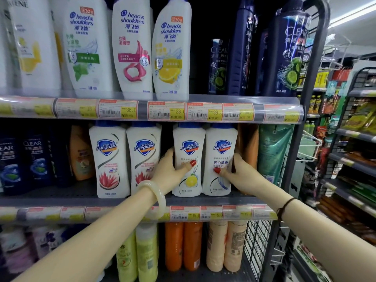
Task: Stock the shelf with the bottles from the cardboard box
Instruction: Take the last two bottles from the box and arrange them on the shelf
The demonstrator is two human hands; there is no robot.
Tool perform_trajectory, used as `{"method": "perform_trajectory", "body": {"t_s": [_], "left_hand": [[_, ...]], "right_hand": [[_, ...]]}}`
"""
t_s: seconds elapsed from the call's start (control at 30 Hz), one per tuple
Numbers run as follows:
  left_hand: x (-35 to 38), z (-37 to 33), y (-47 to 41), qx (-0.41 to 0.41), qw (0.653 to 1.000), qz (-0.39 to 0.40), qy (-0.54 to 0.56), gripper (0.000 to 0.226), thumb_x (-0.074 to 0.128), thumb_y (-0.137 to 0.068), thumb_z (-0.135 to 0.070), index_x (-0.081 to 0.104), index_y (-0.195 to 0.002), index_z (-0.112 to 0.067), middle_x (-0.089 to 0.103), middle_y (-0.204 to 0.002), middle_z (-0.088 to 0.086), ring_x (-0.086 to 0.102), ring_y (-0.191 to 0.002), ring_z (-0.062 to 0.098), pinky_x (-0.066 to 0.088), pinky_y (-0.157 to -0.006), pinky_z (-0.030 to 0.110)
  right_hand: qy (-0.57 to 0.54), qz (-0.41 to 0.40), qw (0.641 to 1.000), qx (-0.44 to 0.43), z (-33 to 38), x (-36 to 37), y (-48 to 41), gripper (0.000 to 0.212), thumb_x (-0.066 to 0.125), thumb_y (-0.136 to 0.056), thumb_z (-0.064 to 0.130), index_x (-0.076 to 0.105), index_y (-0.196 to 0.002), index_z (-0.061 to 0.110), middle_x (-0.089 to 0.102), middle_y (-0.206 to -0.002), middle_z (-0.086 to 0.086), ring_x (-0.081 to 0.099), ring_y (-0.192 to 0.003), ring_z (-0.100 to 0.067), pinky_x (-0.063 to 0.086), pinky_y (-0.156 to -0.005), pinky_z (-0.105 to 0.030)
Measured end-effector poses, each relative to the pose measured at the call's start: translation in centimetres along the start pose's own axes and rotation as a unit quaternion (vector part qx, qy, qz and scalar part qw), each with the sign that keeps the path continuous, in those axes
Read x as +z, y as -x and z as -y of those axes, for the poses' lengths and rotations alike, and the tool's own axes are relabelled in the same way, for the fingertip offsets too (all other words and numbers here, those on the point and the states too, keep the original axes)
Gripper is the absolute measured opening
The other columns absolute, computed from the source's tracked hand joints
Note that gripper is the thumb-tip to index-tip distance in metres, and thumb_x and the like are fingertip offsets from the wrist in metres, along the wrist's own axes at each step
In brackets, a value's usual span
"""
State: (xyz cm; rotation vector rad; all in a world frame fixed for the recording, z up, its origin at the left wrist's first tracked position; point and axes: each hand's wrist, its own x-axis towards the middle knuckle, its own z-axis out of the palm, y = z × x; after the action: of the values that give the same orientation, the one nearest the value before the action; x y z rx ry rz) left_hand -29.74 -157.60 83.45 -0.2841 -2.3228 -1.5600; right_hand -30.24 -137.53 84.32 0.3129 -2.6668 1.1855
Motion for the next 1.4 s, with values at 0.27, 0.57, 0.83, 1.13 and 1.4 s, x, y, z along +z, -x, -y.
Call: {"method": "perform_trajectory", "body": {"t_s": [0.27,0.57,0.83,1.13,1.4], "left_hand": [[0.0,0.4,-0.3,0.014,0.997,0.059,0.046,0.062,0.063,-0.085,-0.023,0.032,-0.138,-0.027,0.055,-0.113,-0.015,0.055,-0.096,-0.003,0.045,-0.076,0.009],[0.4,1.5,-1.1,0.018,0.997,0.052,0.057,0.068,0.061,-0.086,-0.027,0.025,-0.143,-0.027,0.053,-0.128,-0.01,0.051,-0.115,0.005,0.042,-0.097,0.025],[0.6,2.0,-1.6,0.015,0.998,0.028,0.062,0.064,0.062,-0.085,-0.029,0.031,-0.142,-0.024,0.056,-0.122,-0.01,0.053,-0.112,0.007,0.042,-0.094,0.025],[0.5,2.1,-1.5,-0.004,0.998,0.035,0.044,0.066,0.062,-0.084,-0.035,0.03,-0.141,-0.024,0.055,-0.13,-0.006,0.052,-0.121,0.012,0.041,-0.105,0.035],[0.0,1.3,-0.9,-0.028,0.999,0.036,-0.016,0.065,0.063,-0.085,-0.028,0.031,-0.141,-0.023,0.056,-0.132,-0.002,0.054,-0.121,0.018,0.044,-0.102,0.037]], "right_hand": [[-0.01,0.026,0.999,0.021,0.4,0.0,-0.4,0.05,0.057,-0.091,0.026,0.033,-0.131,0.006,0.055,-0.121,-0.001,0.053,-0.109,-0.017,0.041,-0.088,-0.026],[-0.29,-0.02,0.957,0.02,-0.3,2.3,-0.9,0.032,0.059,-0.09,0.014,0.047,-0.119,0.011,0.063,-0.119,-0.02,0.055,-0.108,-0.051,0.044,-0.1,-0.056],[-0.215,-0.107,0.971,-0.016,-1.1,3.7,-1.2,0.039,0.066,-0.084,0.03,0.051,-0.117,0.016,0.066,-0.111,0.004,0.062,-0.095,-0.009,0.049,-0.075,-0.022],[-0.198,-0.113,0.974,-0.016,-0.9,3.8,-0.9,0.041,0.063,-0.086,0.032,0.049,-0.121,0.016,0.063,-0.108,0.008,0.059,-0.095,-0.009,0.045,-0.072,-0.018],[-0.157,-0.088,0.984,0.01,-0.7,3.0,-0.9,0.038,0.062,-0.087,0.032,0.054,-0.118,0.012,0.066,-0.107,0.001,0.062,-0.1,-0.019,0.046,-0.078,-0.027]]}}
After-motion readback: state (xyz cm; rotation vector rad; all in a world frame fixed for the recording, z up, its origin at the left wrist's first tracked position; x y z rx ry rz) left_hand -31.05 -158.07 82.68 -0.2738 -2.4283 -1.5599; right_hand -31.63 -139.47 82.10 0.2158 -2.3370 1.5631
